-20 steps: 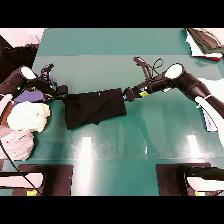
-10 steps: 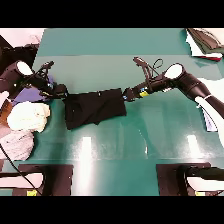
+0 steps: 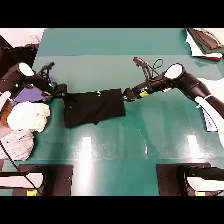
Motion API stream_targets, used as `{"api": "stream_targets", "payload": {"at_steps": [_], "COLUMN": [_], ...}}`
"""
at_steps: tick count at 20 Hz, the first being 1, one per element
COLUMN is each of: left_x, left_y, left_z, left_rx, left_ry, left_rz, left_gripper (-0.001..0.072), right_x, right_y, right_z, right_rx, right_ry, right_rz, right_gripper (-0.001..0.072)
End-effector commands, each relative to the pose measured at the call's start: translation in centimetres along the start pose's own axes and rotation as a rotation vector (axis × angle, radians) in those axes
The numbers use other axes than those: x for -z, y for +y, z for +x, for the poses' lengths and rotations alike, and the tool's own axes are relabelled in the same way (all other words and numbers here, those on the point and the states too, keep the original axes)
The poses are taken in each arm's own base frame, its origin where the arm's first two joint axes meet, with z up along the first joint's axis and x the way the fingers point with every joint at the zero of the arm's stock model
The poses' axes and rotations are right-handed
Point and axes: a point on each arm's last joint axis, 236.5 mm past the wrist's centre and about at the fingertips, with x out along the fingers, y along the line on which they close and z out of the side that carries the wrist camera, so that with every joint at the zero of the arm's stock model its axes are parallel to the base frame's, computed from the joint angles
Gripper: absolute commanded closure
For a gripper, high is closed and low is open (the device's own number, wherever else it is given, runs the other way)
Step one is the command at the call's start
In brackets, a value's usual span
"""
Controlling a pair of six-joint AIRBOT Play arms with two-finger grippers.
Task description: Fold the shirts.
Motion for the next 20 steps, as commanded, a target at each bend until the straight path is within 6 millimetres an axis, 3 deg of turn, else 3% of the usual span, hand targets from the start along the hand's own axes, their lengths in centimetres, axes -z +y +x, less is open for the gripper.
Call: {"api": "stream_targets", "payload": {"at_steps": [1, 3, 6, 7, 8, 9, 11, 14, 15, 17, 20], "left_x": [-2.6, -4.6, -6.7, -7.2, -7.8, -8.0, -7.5, -5.9, -5.3, -5.0, -5.2], "left_y": [-2.8, -4.7, -4.2, -3.7, -2.8, -1.8, -0.6, -1.1, -1.5, -2.9, -5.1], "left_z": [-4.8, -7.7, -7.5, -6.6, -5.6, -4.7, -3.9, -4.3, -4.6, -4.7, -4.9], "left_rx": [0.023, 0.031, 0.014, 0.003, -0.012, -0.040, -0.079, -0.066, -0.054, -0.002, 0.093], "left_ry": [-0.099, -0.205, -0.281, -0.284, -0.288, -0.278, -0.246, -0.176, -0.157, -0.149, -0.165], "left_rz": [0.096, 0.165, 0.167, 0.159, 0.135, 0.109, 0.089, 0.091, 0.095, 0.143, 0.136], "left_gripper": [0.0682, 0.0681, 0.0679, 0.0468, 0.0136, 0.0102, 0.0102, 0.0103, 0.0138, 0.0650, 0.0672], "right_x": [0.1, 0.1, 0.1, 0.0, 0.0, 0.0, 0.1, 1.3, 2.0, 2.4, 2.7], "right_y": [0.1, 0.1, 0.1, 0.0, 0.0, -0.1, -0.4, -1.9, -3.2, -4.6, -4.9], "right_z": [0.0, 0.0, 0.0, 0.0, 0.0, 0.0, -0.3, -0.3, 0.2, 1.7, 4.8], "right_rx": [-0.002, -0.002, -0.002, -0.001, 0.000, 0.002, 0.003, 0.010, 0.024, 0.012, -0.050], "right_ry": [0.004, 0.003, 0.003, 0.001, -0.002, -0.002, 0.003, 0.021, 0.018, -0.037, -0.065], "right_rz": [0.000, 0.000, 0.024, 0.038, 0.047, 0.063, 0.098, 0.172, 0.223, 0.343, 0.439], "right_gripper": [0.0135, 0.0135, 0.0134, 0.0134, 0.0133, 0.0132, 0.0132, 0.0132, 0.0131, 0.0107, 0.0071]}}
